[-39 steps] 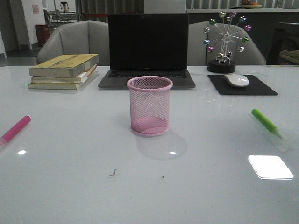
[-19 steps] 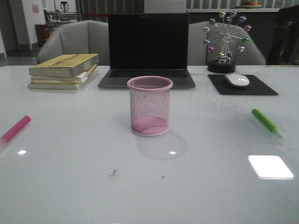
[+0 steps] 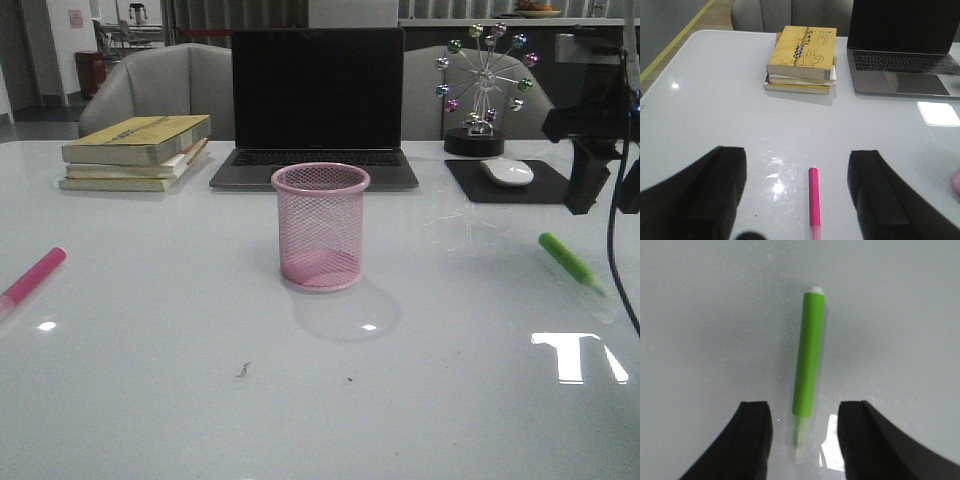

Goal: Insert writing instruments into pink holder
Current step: 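Lower the right gripper over the lime-green marker and close on it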

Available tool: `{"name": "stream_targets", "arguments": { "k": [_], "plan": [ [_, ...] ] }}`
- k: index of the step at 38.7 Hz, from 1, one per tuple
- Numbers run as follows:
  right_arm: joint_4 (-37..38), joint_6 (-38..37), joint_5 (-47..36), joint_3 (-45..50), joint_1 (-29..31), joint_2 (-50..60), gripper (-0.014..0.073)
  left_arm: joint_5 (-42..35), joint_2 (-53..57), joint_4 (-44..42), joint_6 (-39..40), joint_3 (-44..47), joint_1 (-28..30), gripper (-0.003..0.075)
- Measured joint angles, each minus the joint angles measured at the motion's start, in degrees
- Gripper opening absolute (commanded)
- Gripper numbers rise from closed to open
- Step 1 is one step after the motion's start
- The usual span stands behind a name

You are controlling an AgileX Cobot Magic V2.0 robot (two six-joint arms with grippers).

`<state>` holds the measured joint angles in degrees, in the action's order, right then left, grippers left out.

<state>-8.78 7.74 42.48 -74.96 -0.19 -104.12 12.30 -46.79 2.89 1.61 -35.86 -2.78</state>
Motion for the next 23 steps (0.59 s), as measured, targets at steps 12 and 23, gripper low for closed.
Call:
{"name": "stream_targets", "arguments": {
  "k": [12, 23],
  "plan": [
    [-0.4, 0.3, -1.7, -0.3, -2.2, -3.7, 0.043, 0.0, 0.0, 0.0, 0.0, 0.0, 0.0, 0.05],
    [1.4, 0.4, -2.8, -0.4, -2.2, -5.4, 0.043, 0.1, 0.0, 0.0, 0.0, 0.0, 0.0, 0.05]
  ]
}}
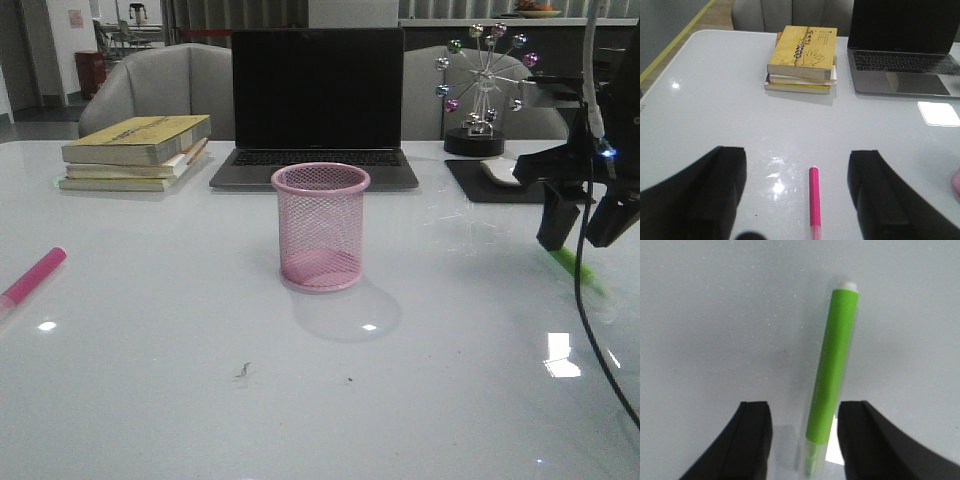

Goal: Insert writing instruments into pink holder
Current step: 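Lower the right gripper over the lime-green marker and close on it, then lift the green marker upright with the right gripper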

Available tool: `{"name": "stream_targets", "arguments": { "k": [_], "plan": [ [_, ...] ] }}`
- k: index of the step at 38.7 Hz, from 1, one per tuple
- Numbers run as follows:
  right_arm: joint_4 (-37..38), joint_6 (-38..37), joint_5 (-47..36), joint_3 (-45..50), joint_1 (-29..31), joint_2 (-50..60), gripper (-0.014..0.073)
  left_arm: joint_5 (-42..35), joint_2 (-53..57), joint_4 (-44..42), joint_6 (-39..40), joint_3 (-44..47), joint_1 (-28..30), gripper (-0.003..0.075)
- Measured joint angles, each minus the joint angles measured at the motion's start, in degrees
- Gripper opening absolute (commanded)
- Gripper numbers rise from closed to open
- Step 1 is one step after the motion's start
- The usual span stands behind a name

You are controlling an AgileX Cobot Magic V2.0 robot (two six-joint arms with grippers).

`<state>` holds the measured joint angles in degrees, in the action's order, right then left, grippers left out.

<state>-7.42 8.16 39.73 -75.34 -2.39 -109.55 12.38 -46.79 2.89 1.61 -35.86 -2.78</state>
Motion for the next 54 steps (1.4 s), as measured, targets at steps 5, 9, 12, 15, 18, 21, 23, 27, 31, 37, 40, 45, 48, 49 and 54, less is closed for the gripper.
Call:
{"name": "stream_targets", "arguments": {
  "k": [5, 9, 12, 15, 18, 21, 23, 27, 31, 37, 40, 45, 48, 49, 54],
  "plan": [
    [0.1, 0.0, -0.5, 0.0, 0.0, -1.2, 0.043, 0.0, 0.0, 0.0, 0.0, 0.0, 0.0, 0.05],
    [0.3, 0.0, -0.6, 0.0, 0.0, -2.6, 0.043, 0.0, 0.0, 0.0, 0.0, 0.0, 0.0, 0.05],
    [0.7, 0.0, -0.6, 0.0, 0.0, -3.3, 0.043, 0.0, 0.0, 0.0, 0.0, 0.0, 0.0, 0.05],
    [1.0, 0.0, -1.1, 0.0, 0.0, -3.3, 0.043, 0.0, 0.0, 0.0, 0.0, 0.0, 0.0, 0.05],
    [1.3, 0.0, -1.8, 0.0, 0.0, -3.3, 0.043, 0.0, 0.0, 0.0, 0.0, 0.0, 0.0, 0.05],
    [1.4, 0.0, -2.4, 0.0, 0.0, -3.3, 0.043, 0.0, 0.0, 0.0, 0.0, 0.0, 0.0, 0.05],
    [1.4, 0.0, -2.7, 0.0, 0.0, -3.3, 0.043, 0.0, 0.0, 0.0, 0.0, 0.0, 0.0, 0.05],
    [1.5, 0.0, -3.2, 0.0, 0.0, -3.3, 0.043, 0.0, 0.0, 0.0, 0.0, 0.0, 0.0, 0.05],
    [1.9, 0.0, -3.9, 0.0, 0.0, -3.3, 0.043, 0.0, 0.0, 0.0, 0.0, 0.0, 0.0, 0.05],
    [2.1, 0.0, -3.9, 0.0, 0.0, -3.3, 0.043, 0.0, 0.0, 0.0, 0.0, 0.0, 0.0, 0.05],
    [2.1, 0.0, -3.9, 0.0, 0.0, -3.3, 0.043, 0.0, 0.0, 0.0, 0.0, 0.0, 0.0, 0.05],
    [2.1, 0.0, -3.3, 0.0, 0.0, -3.3, 0.043, 0.0, 0.0, 0.0, 0.0, 0.0, 0.0, 0.05],
    [2.1, 0.0, -2.8, 0.0, 0.0, -3.3, 0.043, 0.0, 0.0, 0.0, 0.0, 0.0, 0.0, 0.05],
    [2.1, 0.0, -2.7, 0.0, 0.0, -3.3, 0.043, 0.0, 0.0, 0.0, 0.0, 0.0, 0.0, 0.05],
    [2.1, 0.0, -2.3, 0.0, 0.0, -3.3, 0.043, 0.0, 0.0, 0.0, 0.0, 0.0, 0.0, 0.05]
  ]
}}
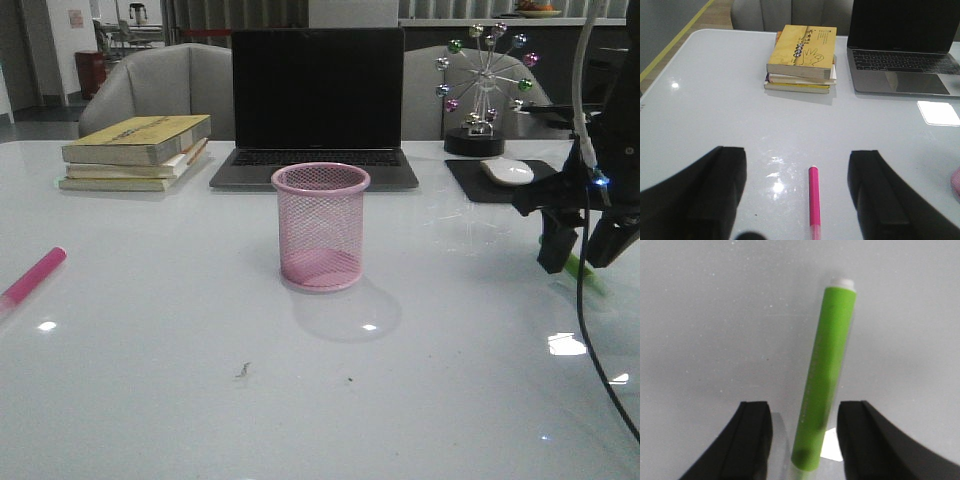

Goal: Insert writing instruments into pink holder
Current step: 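Lift the green marker upright with the right gripper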

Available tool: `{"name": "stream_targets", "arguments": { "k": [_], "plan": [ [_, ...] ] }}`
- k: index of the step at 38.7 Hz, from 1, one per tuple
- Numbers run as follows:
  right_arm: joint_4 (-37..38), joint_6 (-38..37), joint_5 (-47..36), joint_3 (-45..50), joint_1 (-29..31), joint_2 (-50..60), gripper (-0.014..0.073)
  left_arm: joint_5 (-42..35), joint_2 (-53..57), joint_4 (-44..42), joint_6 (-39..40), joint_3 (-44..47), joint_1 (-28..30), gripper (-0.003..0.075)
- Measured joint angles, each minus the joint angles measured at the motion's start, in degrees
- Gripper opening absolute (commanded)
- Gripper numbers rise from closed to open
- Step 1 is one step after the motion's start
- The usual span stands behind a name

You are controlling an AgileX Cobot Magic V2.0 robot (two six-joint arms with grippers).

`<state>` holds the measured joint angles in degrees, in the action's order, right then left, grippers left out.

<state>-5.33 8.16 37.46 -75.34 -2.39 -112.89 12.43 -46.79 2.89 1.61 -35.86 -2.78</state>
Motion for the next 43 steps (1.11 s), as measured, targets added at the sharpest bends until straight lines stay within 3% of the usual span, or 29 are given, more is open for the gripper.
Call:
{"name": "stream_targets", "arguments": {
  "k": [24, 34, 43],
  "plan": [
    [-1.1, 0.0, 1.4, -1.0, 0.0, -2.3, 0.0416, 0.1, 0.0, 0.0, 0.0, 0.0, 0.0, 0.05],
    [-1.2, 0.0, 1.4, -1.5, 0.2, -2.7, 0.0265, 0.1, 0.0, 0.0, 0.0, 0.0, 0.0, 0.05],
    [-1.4, 0.0, 1.5, -1.6, 0.2, -2.8, 0.0049, 0.2, 0.0, 0.0, 0.0, 0.0, 0.0, 0.05]
  ]
}}
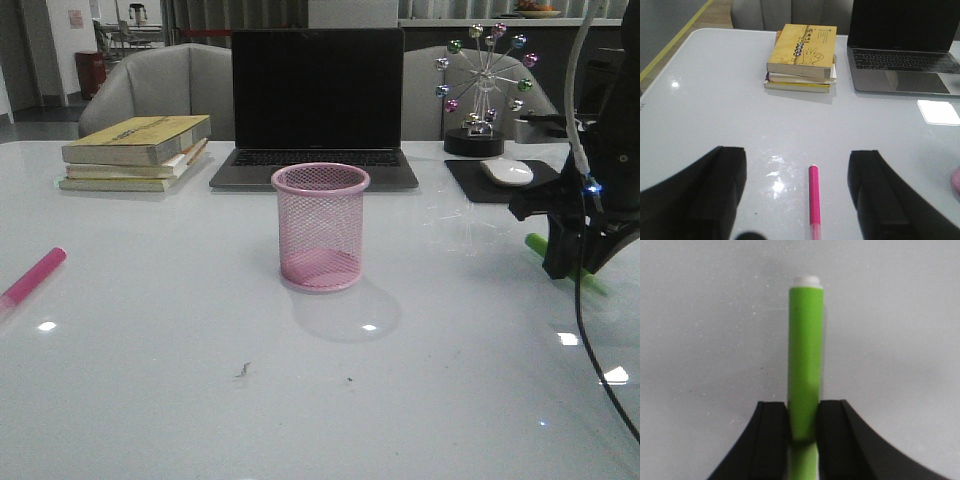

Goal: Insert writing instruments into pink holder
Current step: 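Lift the green marker upright with the right gripper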

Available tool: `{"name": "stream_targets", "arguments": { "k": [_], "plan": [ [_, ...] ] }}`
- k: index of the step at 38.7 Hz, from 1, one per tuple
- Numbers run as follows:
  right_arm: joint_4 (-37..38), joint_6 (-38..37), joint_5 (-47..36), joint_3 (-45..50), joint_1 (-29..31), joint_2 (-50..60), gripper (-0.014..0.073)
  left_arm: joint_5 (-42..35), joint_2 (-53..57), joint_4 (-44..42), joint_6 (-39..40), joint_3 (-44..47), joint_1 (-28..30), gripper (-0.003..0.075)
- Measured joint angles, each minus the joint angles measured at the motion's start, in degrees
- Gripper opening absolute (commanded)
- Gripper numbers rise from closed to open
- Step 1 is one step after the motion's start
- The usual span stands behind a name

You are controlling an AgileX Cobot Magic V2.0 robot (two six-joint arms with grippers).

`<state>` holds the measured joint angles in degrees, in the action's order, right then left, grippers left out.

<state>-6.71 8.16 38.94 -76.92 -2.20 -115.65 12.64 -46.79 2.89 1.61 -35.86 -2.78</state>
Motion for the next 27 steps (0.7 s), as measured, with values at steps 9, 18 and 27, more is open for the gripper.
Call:
{"name": "stream_targets", "arguments": {
  "k": [9, 18, 27],
  "plan": [
    [-0.1, 0.0, 0.2, 0.0, 0.0, 0.0, 0.0025, 0.0, 0.0, 0.0, 0.0, 0.0, 0.0, 0.05],
    [-0.8, 0.0, 0.6, 0.6, -0.1, 1.3, 0.0025, 0.0, 0.0, 0.0, 0.0, 0.0, 0.0, 0.05],
    [-1.7, 0.0, -1.3, 1.1, -0.1, 9.8, 0.0025, 0.0, 0.0, 0.0, 0.0, 0.0, 0.0, 0.05]
  ]
}}
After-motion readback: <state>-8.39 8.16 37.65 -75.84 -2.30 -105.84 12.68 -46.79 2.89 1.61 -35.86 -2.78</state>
